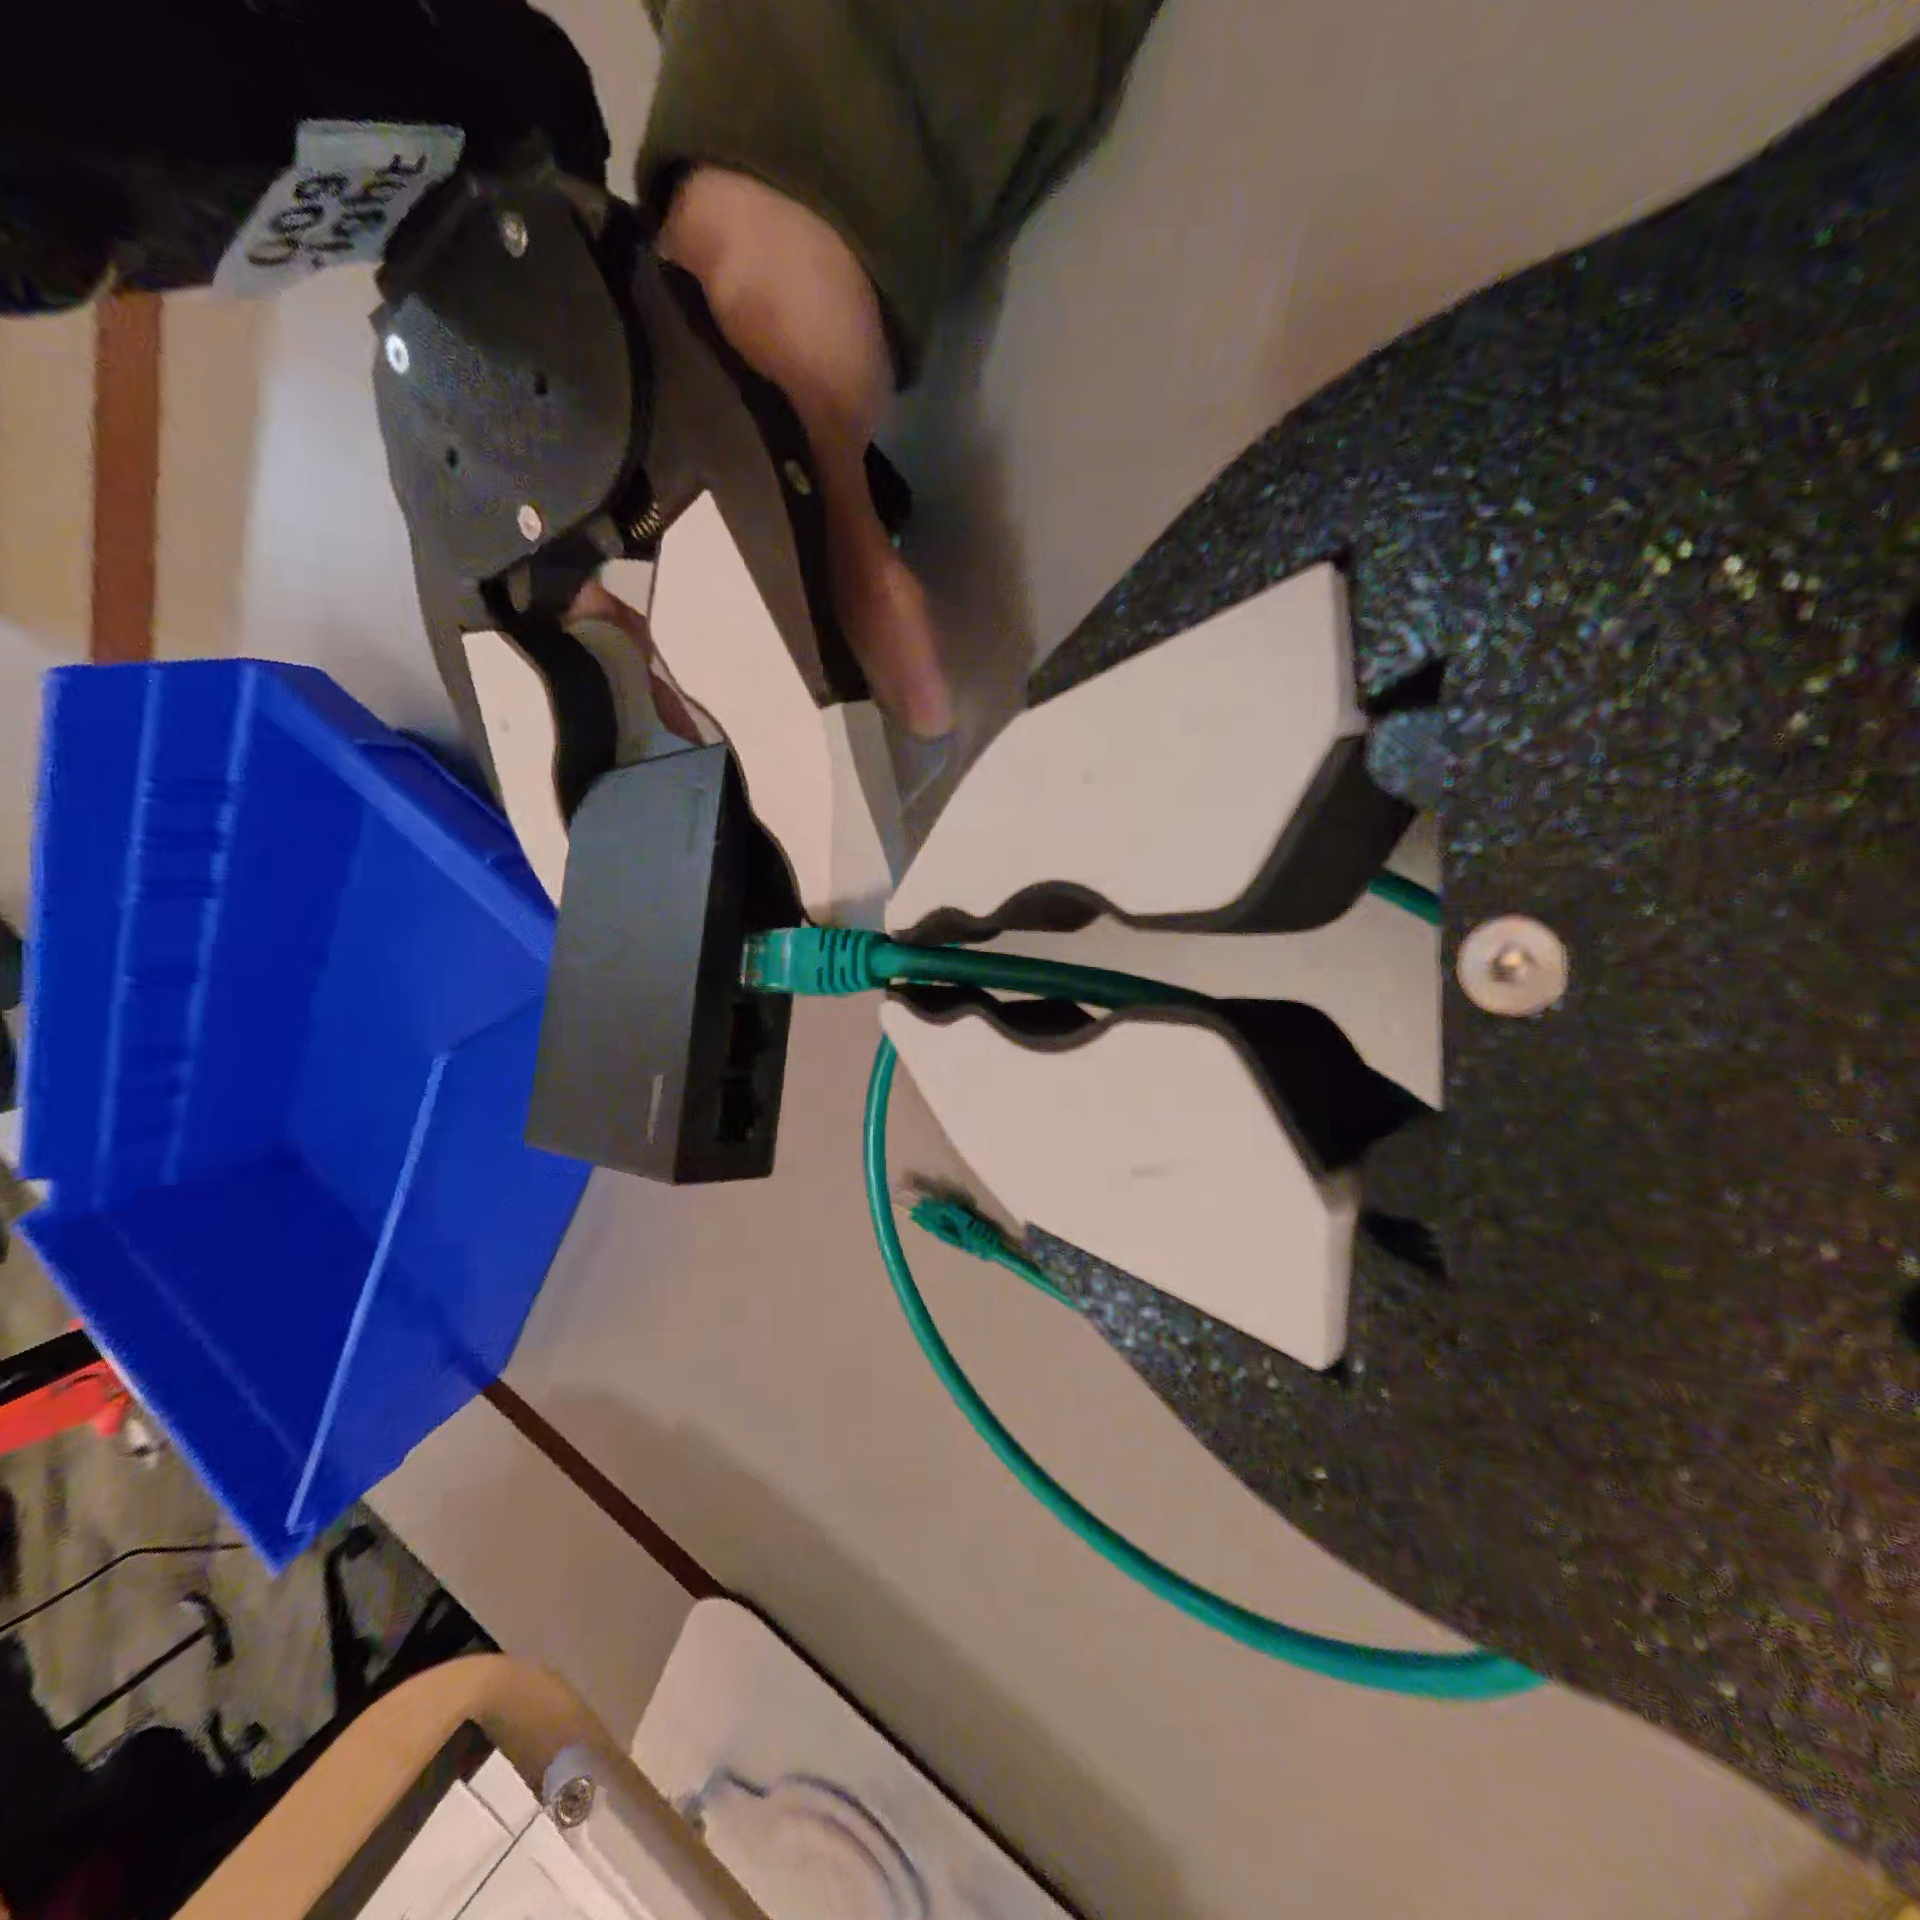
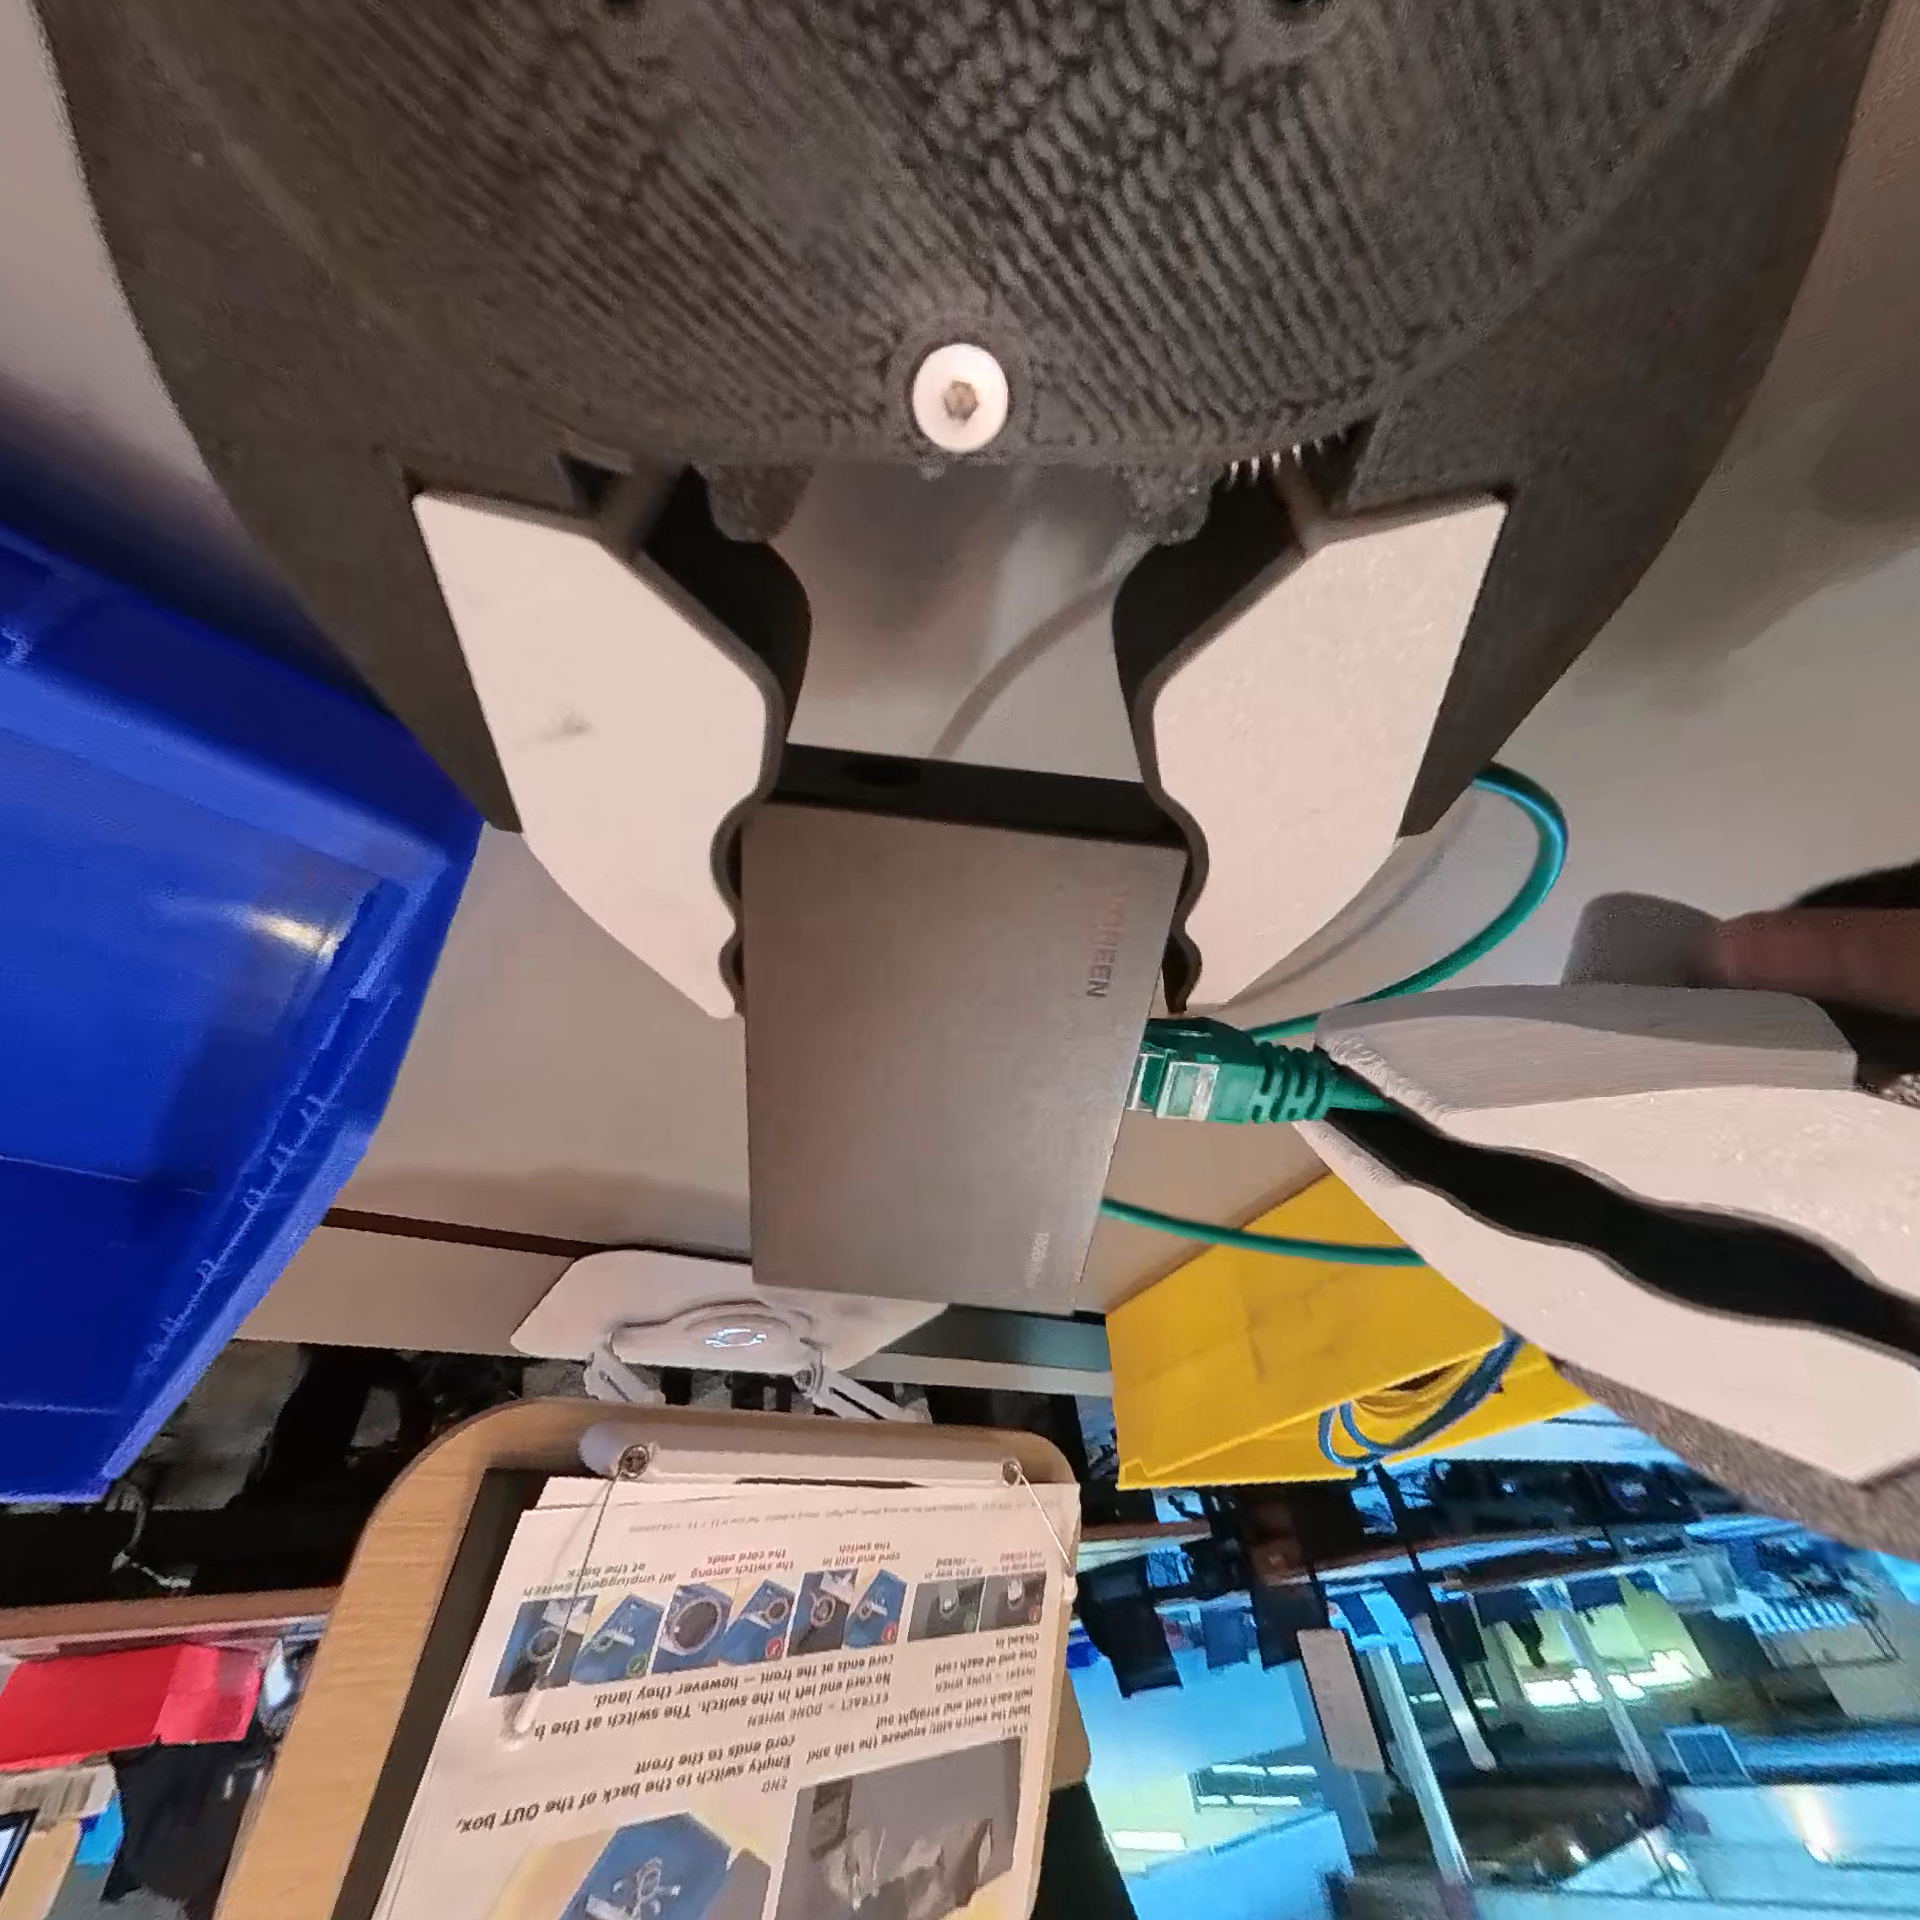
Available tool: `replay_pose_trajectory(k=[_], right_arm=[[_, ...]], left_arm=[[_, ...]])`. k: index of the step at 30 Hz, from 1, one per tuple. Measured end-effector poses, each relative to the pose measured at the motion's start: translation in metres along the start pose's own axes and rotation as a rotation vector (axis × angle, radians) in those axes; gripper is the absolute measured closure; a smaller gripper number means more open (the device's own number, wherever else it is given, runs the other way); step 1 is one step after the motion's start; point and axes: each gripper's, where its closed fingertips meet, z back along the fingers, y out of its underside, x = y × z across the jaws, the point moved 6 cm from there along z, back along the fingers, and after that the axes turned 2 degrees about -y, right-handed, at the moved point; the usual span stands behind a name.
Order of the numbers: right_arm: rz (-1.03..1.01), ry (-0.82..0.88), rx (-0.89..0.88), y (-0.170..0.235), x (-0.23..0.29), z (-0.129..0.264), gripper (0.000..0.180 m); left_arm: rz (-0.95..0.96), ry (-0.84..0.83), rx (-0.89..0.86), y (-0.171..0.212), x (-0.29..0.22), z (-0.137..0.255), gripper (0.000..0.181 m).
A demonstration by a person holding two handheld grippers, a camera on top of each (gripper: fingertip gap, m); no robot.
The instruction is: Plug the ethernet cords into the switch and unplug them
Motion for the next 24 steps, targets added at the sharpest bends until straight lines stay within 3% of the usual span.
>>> replay_pose_trajectory(k=[5, 11, 20, 24], right_arm=[[-0.021, -0.021, -0.029, -0.002, 0.001, 0.001, 0.104], [-0.026, -0.025, -0.040, -0.002, 0.002, 0.000, 0.104], [-0.025, -0.063, -0.070, -0.004, 0.005, 0.002, 0.105], [0.008, -0.078, -0.081, -0.005, 0.009, 0.002, 0.104]], left_arm=[[-0.033, -0.028, -0.106, 0.002, -0.003, 0.002, 0.174], [-0.105, -0.060, -0.128, 0.001, -0.006, 0.004, 0.167], [-0.110, -0.100, -0.178, -0.002, -0.008, 0.008, 0.172], [-0.218, -0.141, -0.136, -0.006, -0.012, 0.013, 0.172]])
